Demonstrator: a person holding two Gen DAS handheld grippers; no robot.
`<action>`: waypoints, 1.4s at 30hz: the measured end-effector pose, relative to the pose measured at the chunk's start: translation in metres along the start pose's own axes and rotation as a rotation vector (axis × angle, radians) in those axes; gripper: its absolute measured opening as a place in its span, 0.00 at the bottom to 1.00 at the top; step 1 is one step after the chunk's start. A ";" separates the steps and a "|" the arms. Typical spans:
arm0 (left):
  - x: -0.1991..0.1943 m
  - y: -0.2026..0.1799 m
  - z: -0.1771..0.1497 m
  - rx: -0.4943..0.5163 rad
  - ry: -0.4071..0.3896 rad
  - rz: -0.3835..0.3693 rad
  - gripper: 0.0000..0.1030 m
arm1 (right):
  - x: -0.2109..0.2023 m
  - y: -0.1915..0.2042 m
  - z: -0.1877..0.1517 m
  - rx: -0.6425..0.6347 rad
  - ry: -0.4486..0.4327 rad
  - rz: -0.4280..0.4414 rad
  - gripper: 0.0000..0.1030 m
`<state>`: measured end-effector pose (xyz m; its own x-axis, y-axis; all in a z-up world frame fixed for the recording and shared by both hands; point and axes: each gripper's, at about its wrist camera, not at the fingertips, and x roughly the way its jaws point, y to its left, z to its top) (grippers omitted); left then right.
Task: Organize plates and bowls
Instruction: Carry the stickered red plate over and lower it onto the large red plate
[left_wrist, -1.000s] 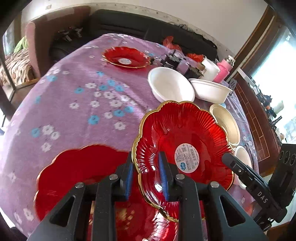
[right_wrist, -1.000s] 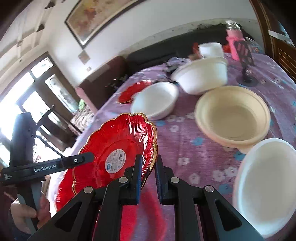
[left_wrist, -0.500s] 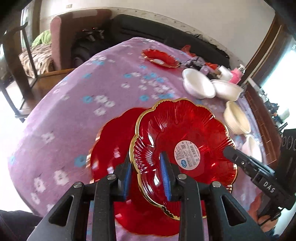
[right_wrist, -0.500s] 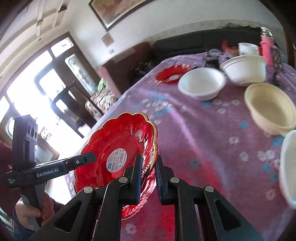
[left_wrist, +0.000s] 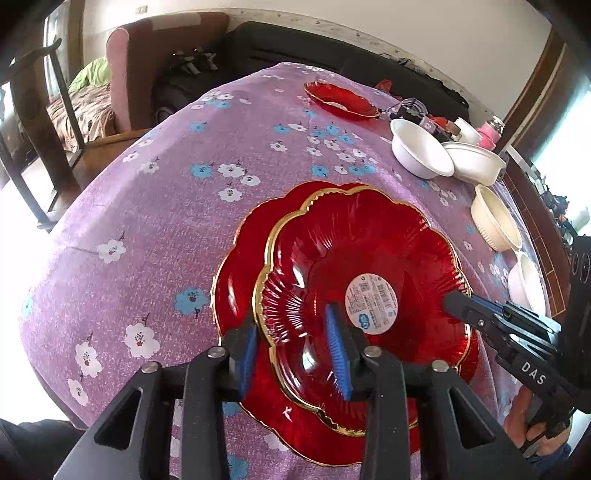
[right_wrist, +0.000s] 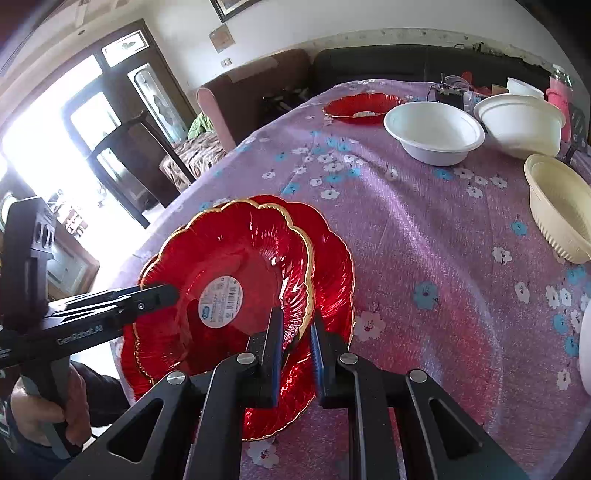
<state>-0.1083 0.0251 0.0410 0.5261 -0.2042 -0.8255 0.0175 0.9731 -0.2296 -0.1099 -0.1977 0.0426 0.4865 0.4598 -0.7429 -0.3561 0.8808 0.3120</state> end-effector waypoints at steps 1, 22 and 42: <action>0.000 -0.001 0.000 0.008 0.000 0.006 0.34 | 0.000 0.001 0.000 -0.005 0.002 -0.006 0.15; -0.003 -0.028 -0.007 0.184 0.044 0.093 0.74 | 0.013 0.015 0.004 -0.058 0.077 -0.089 0.17; -0.014 -0.026 -0.002 0.182 0.027 0.088 0.80 | 0.001 0.012 0.009 -0.007 0.075 -0.025 0.32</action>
<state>-0.1172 0.0026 0.0573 0.5097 -0.1184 -0.8522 0.1272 0.9900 -0.0615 -0.1071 -0.1854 0.0511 0.4341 0.4278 -0.7928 -0.3503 0.8909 0.2890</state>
